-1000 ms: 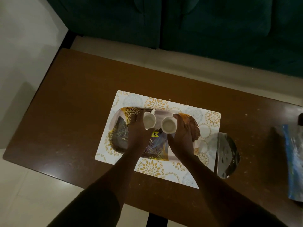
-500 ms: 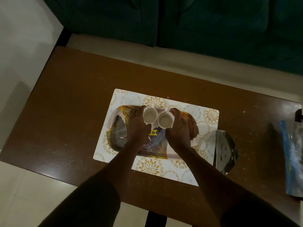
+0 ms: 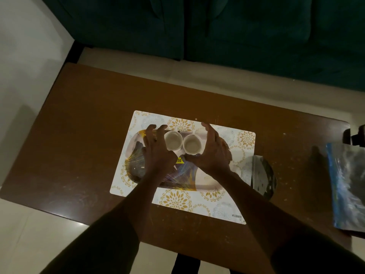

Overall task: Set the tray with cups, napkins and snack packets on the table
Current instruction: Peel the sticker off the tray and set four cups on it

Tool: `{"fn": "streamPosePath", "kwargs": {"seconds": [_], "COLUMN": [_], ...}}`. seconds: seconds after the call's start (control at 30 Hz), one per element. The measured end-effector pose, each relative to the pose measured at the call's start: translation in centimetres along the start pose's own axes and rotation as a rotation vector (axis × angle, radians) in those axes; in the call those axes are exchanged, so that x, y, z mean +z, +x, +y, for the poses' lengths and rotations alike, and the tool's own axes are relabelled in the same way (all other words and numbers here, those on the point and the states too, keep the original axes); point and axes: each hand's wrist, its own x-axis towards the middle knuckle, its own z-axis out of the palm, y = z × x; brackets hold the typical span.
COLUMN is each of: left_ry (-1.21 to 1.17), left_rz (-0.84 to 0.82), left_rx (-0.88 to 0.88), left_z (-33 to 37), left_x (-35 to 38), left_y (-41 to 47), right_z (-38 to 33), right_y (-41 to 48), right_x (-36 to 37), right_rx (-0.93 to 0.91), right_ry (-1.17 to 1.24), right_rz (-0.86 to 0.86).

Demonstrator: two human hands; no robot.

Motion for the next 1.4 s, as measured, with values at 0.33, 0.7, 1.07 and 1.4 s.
{"fn": "streamPosePath", "kwargs": {"seconds": [0.33,0.7,1.07,1.4], "left_ry": [-0.049,-0.144,-0.221,-0.162], "left_rz": [0.079,-0.25,-0.435,-0.499], "left_rx": [0.211,0.437,0.571,0.604], "left_z": [13.2,31.5,47.6,57.9], "left_x": [1.4,16.6,30.8,38.8], "left_y": [2.3,-5.9,-13.0,-12.2], "right_z": [5.2,23.7,41.0,49.3], "right_y": [1.8,-6.8,-14.4,-9.9], "right_x": [-13.8,-29.5,-42.1,-47.7], "right_rx": [0.107,0.351,0.555,0.44], "right_ry": [0.052,0.007,-0.056,0.004], "right_rz": [0.27,0.441,0.569,0.461]}}
